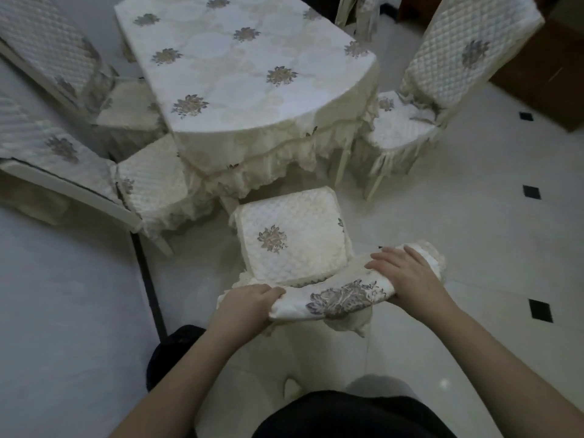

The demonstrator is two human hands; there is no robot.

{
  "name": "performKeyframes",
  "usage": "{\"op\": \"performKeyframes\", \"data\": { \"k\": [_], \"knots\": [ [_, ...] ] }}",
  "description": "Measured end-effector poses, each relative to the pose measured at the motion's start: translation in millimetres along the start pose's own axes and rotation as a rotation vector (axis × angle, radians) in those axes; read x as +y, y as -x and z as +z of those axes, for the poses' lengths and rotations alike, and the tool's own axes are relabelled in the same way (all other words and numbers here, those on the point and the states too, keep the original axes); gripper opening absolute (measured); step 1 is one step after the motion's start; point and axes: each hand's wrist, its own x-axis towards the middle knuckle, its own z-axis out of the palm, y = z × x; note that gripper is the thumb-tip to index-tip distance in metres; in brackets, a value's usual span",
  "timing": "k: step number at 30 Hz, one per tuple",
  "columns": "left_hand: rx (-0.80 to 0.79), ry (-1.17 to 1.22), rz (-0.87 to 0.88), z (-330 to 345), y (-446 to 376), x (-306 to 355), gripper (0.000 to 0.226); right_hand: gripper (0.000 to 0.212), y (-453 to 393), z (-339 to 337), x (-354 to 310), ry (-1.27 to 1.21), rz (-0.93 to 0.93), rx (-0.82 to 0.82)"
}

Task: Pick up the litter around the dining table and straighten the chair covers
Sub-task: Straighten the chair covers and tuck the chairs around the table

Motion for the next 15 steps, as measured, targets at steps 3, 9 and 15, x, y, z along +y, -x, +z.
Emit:
{"op": "performKeyframes", "data": {
  "k": [3,9,15],
  "knots": [
    [-0.026,0.015,0.032,1,-4,-1,0.058,0.058,1,0,20,-0.036,0.059,0.008],
    [0.004,-0.015,0.0,-8,-30,-8,0.061,0.054,-35,-13,43,-0.058,-0.033,0.062],
    [0.108,-0.088,-0.057,-41,-71,-13,0.047,0.054,-88,-32,76,-0.086,-0.081,0.076]
  ]
}}
